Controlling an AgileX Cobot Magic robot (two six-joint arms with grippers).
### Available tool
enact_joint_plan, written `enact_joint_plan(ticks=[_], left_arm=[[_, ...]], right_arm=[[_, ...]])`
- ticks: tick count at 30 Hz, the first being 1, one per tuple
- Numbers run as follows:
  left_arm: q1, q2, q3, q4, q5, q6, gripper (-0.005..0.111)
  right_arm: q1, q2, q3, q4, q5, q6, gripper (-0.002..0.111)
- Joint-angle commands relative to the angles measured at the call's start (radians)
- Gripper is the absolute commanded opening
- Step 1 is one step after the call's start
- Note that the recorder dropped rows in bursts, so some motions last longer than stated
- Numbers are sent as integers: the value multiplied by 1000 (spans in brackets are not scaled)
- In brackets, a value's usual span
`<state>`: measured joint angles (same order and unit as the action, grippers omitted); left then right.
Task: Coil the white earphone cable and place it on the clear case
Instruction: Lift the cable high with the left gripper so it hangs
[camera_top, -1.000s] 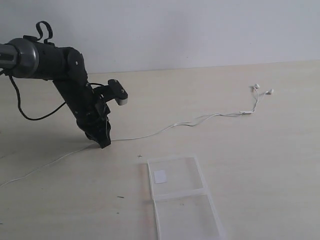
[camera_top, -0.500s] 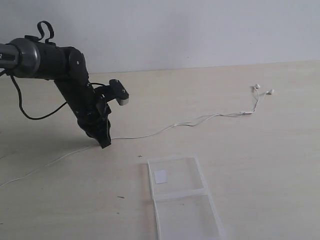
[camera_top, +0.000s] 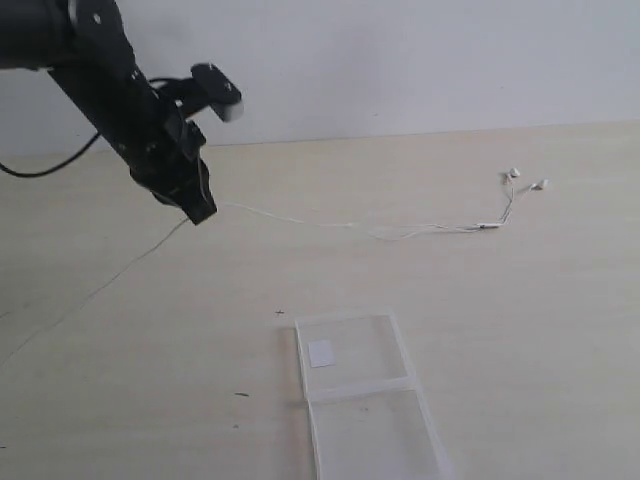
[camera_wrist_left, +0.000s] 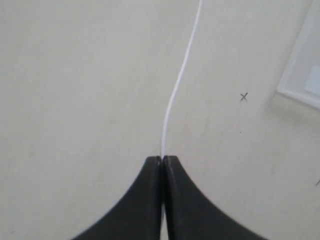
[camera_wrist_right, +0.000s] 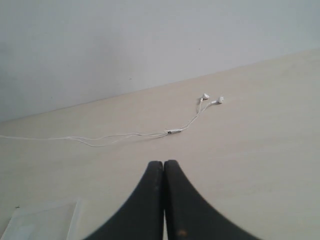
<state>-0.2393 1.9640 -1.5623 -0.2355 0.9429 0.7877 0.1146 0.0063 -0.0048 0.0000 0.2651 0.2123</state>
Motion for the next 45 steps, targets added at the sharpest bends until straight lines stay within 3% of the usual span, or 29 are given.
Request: enact_joint_plan(ticks=[1,13,18,29,45], left_arm=[[-3,-131,0,-11,11,-51,0],[-3,-454,0,-88,-64,-116,0],[-3,-591,-2,-140,-201,-113,0],[-3,-629,-297,-268,-118,-113,0],[-3,-685,-398,-284,-92,-95,0]], right_arm=[[-5,-6,5,0,-1,-2,0],[-5,-6,5,0,-1,-2,0],[-5,-6,5,0,-1,-2,0],[-5,-6,5,0,-1,-2,0],[-5,-6,5,0,-1,-2,0]])
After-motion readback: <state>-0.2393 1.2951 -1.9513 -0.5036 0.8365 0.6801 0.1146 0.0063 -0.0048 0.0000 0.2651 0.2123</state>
